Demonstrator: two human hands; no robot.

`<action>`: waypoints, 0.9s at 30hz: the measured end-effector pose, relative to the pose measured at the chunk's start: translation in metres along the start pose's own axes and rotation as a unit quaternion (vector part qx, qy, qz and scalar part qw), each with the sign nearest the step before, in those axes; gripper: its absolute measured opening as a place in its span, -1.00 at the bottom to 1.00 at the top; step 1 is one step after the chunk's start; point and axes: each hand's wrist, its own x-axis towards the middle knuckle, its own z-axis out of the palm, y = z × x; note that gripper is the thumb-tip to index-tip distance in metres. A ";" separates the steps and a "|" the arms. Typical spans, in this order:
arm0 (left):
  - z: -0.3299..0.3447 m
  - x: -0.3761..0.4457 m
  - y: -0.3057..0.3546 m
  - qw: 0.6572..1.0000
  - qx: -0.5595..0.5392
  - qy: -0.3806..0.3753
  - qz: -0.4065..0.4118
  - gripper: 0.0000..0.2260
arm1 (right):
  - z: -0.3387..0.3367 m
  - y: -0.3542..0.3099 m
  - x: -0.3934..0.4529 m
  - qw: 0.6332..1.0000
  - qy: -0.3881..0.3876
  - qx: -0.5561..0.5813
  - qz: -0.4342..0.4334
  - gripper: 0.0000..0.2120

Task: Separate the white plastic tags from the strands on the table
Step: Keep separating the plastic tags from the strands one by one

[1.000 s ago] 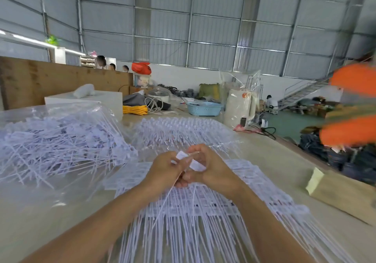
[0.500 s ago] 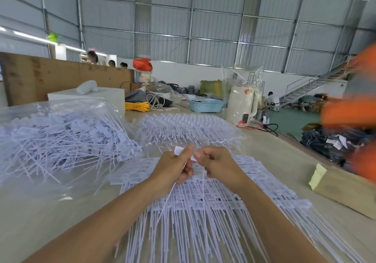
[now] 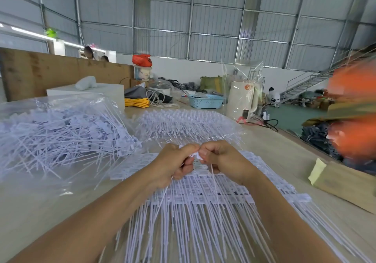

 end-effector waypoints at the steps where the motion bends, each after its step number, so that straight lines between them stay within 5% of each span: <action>1: 0.000 -0.001 0.000 1.000 0.006 -0.003 0.001 -0.59 | -0.002 0.001 0.000 1.000 -0.006 -0.001 0.005 -0.63; 8: 0.004 -0.005 0.000 0.997 0.057 -0.035 0.025 -0.57 | -0.015 -0.001 -0.004 0.995 -0.043 -0.082 0.026 -0.64; 23: 0.004 -0.010 0.008 0.984 0.053 -0.165 0.038 -0.55 | -0.031 -0.016 -0.016 0.987 -0.141 0.022 0.071 -0.63; 27: 0.005 -0.008 0.007 0.981 0.071 -0.174 0.048 -0.53 | -0.032 -0.016 -0.017 0.992 -0.101 0.039 0.066 -0.60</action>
